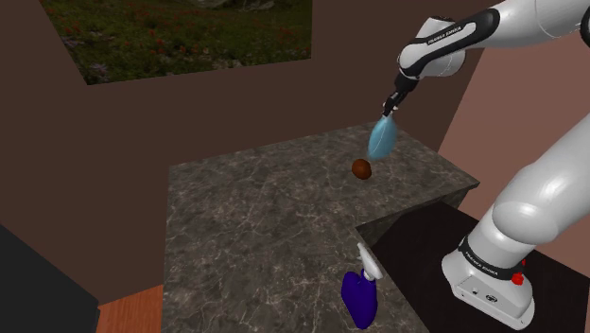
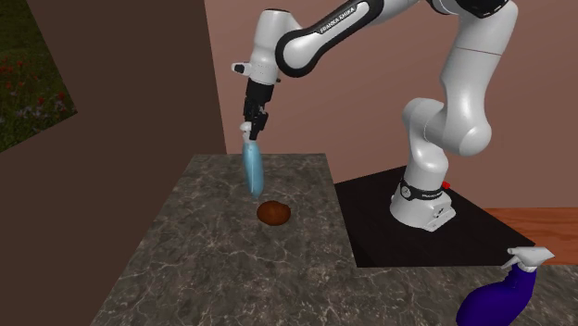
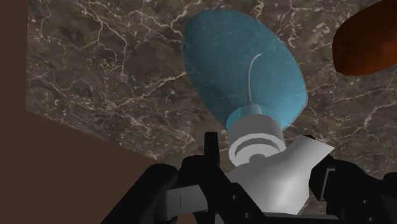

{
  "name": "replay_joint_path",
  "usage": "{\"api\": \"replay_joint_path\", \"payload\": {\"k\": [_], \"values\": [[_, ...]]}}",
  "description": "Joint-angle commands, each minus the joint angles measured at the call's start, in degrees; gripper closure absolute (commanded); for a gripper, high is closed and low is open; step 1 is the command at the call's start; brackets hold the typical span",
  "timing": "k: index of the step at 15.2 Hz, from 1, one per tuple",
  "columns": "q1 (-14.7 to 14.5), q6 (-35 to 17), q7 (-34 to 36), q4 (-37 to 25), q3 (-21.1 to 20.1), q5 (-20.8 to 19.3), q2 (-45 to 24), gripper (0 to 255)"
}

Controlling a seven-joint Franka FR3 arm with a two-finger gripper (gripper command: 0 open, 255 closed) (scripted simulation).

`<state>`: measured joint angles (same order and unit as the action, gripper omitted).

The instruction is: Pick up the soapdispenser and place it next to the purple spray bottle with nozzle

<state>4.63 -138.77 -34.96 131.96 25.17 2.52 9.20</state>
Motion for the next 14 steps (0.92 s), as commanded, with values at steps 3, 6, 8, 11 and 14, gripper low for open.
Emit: {"api": "replay_joint_path", "payload": {"k": [3,6,8,11,14], "values": [[0.15,3.06,0.93,-1.9,-0.38,-0.94,1.32,255],[0.25,5.4,1.51,-3.41,-0.64,-1.52,2.24,255],[0.3,6.96,1.85,-4.48,-0.81,-1.84,2.78,255],[0.36,9.29,2.29,-6.16,-1.06,-2.24,3.48,255],[0.39,11.61,2.67,-7.96,-1.28,-2.55,4.05,255]]}}
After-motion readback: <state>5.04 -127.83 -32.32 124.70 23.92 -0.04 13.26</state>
